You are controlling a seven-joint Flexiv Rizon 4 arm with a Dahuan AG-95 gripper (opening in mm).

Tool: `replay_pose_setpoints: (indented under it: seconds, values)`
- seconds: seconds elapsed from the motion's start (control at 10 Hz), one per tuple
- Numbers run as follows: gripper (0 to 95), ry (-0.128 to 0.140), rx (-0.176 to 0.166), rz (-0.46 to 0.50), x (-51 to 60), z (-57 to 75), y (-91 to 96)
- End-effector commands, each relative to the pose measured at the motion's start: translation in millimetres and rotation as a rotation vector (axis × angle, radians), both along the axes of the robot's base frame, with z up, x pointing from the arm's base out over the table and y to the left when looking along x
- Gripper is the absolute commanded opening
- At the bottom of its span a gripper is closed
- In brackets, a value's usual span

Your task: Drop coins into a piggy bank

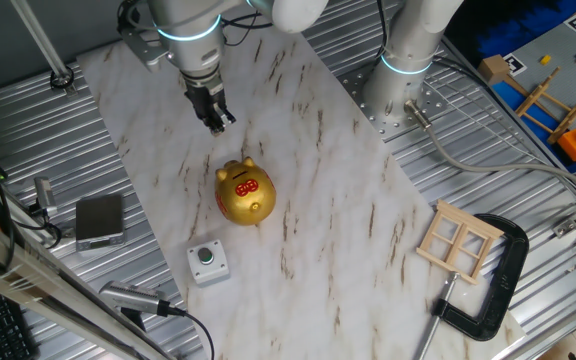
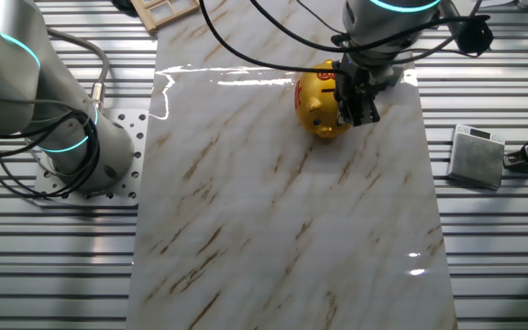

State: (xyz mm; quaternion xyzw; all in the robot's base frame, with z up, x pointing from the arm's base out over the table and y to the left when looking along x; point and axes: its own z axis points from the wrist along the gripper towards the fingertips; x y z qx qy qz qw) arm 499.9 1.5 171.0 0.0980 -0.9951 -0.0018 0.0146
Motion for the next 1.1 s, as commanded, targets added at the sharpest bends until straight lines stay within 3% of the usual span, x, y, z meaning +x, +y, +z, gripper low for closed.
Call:
replay_pose_setpoints:
  seconds: [0.1,0.7,1.1]
  values:
    - [0.0,0.001,0.007,0.003,-0.3,0.1,-0.2]
    - [0.0,0.005,0.016,0.016,-0.3,0.1,-0.2]
    - [0.0,0.026,0.020,0.018,-0.3,0.1,-0.2]
